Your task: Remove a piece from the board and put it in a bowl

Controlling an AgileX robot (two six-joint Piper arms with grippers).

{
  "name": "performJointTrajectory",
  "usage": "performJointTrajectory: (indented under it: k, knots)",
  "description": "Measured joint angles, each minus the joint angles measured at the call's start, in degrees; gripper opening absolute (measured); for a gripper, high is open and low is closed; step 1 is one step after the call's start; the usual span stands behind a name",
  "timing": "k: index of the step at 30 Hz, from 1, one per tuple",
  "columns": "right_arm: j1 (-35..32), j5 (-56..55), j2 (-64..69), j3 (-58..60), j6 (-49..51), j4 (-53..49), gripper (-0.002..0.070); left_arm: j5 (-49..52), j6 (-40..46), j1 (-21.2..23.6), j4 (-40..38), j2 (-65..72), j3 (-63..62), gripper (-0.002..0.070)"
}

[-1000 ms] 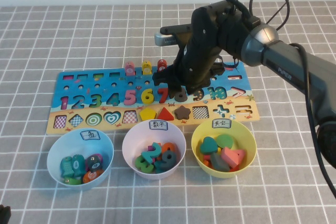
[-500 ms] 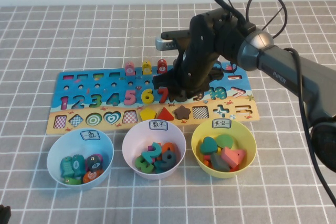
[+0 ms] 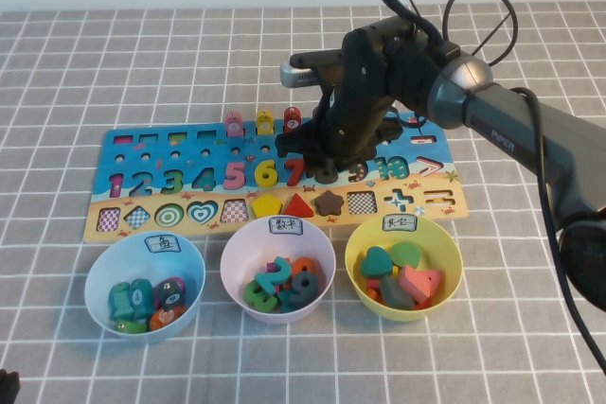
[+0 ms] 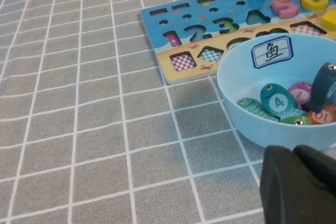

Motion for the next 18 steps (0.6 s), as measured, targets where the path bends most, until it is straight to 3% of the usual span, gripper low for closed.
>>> performJointTrajectory:
  k: [18]
  knots:
    - [0.00,-0.60,0.77,0.00,0.00,-0.50,0.0316,0.00,0.00,0.00,0.00,0.00,0.00,-0.0005]
